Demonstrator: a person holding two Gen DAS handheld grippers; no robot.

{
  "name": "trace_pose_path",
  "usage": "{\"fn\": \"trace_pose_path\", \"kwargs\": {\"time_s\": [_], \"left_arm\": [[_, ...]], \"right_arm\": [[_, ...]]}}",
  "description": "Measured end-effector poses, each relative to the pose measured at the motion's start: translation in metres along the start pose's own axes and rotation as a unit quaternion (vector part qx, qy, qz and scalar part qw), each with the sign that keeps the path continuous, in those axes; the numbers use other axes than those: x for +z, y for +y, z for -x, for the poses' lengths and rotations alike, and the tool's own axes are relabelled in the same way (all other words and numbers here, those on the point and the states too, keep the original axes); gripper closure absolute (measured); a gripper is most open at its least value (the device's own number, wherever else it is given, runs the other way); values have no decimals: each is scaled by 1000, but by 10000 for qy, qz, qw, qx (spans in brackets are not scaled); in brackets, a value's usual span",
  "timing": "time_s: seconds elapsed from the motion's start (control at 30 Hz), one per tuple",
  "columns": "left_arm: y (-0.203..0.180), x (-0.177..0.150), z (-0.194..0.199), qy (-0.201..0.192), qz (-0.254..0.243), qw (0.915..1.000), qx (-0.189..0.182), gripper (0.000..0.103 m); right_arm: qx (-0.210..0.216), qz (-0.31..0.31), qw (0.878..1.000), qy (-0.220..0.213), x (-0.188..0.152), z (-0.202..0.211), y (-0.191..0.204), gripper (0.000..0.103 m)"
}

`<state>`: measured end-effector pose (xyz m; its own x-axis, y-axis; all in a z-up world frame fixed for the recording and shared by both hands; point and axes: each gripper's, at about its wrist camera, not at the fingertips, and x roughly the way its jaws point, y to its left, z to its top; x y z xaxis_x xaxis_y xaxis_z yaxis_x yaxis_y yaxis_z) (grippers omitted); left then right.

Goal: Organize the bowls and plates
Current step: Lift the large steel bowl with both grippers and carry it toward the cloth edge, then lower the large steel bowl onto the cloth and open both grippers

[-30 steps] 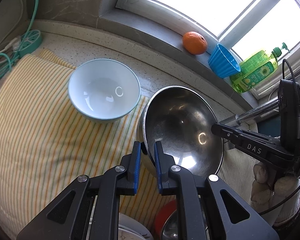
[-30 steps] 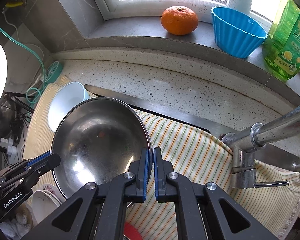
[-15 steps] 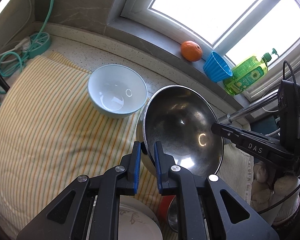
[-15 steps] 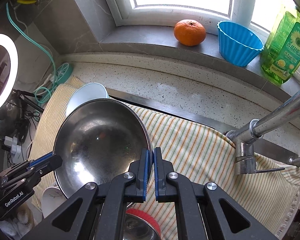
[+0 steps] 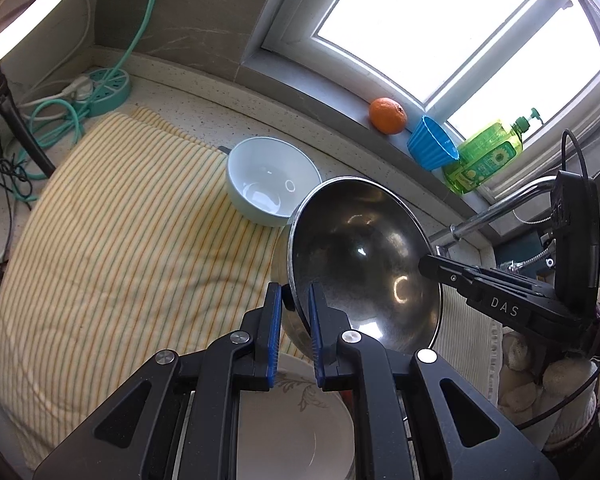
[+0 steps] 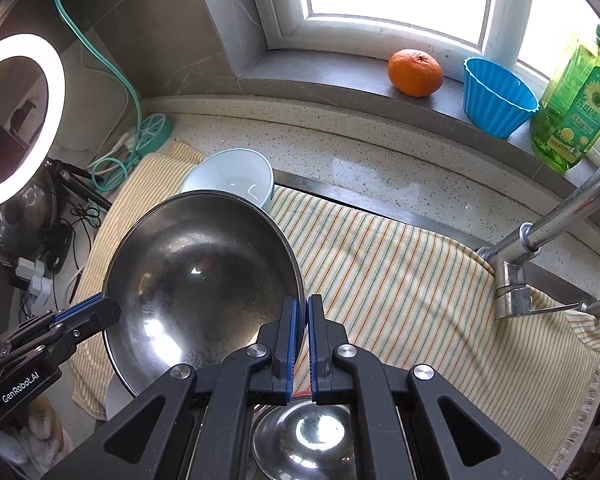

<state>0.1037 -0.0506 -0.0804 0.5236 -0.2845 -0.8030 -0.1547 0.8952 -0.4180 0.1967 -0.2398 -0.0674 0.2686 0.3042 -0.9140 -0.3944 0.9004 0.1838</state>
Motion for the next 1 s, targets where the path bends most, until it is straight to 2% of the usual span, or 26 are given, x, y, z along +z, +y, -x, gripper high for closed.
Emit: {"fn": "trace_pose_path", "kwargs": {"time_s": [0.47,1.0], "left_arm": [[45,-15,33,-105,204,9997,105,92],[110,-24,70,-224,519,9977,371,92]], "right_arm": [[62,162,9998,-18,-12,1,61,97],[270,467,9985,57,-12,-21,142,97]]}}
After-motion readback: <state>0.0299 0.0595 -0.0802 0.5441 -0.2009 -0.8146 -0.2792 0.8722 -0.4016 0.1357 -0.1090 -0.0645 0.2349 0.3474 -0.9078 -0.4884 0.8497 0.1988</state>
